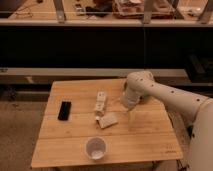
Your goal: Place the white sponge in the ceramic cup
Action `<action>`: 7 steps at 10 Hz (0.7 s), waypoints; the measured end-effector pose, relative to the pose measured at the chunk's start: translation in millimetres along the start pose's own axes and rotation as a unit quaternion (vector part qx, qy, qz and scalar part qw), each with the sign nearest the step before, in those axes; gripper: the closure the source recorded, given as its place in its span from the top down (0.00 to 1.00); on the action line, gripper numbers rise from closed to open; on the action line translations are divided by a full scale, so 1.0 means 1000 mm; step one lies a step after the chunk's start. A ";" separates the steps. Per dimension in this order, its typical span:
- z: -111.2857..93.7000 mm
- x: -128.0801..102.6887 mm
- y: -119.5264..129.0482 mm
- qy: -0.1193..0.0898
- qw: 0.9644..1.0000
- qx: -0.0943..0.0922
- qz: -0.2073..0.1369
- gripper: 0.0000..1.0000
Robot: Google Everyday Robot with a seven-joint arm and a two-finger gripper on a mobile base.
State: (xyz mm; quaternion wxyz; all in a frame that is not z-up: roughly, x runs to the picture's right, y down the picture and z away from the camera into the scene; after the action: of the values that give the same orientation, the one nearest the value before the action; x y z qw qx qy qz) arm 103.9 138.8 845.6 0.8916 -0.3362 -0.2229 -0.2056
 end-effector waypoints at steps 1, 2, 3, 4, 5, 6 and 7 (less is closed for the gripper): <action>0.007 0.000 -0.002 -0.011 1.000 -0.005 0.009 0.80; 0.014 -0.002 -0.004 -0.028 0.999 -0.011 0.018 0.80; 0.018 -0.006 -0.007 -0.048 0.998 -0.016 0.024 0.80; 0.019 -0.018 -0.012 -0.086 0.996 -0.022 0.022 0.80; 0.019 -0.022 -0.012 -0.100 0.994 -0.025 0.021 0.80; 0.018 -0.023 -0.013 -0.106 0.994 -0.025 0.021 0.80; 0.019 -0.023 -0.013 -0.106 0.994 -0.025 0.020 0.80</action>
State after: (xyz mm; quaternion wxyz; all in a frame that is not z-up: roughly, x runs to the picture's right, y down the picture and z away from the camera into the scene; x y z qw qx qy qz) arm 73.4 147.8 852.3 0.8584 -0.3827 -0.3036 -0.1563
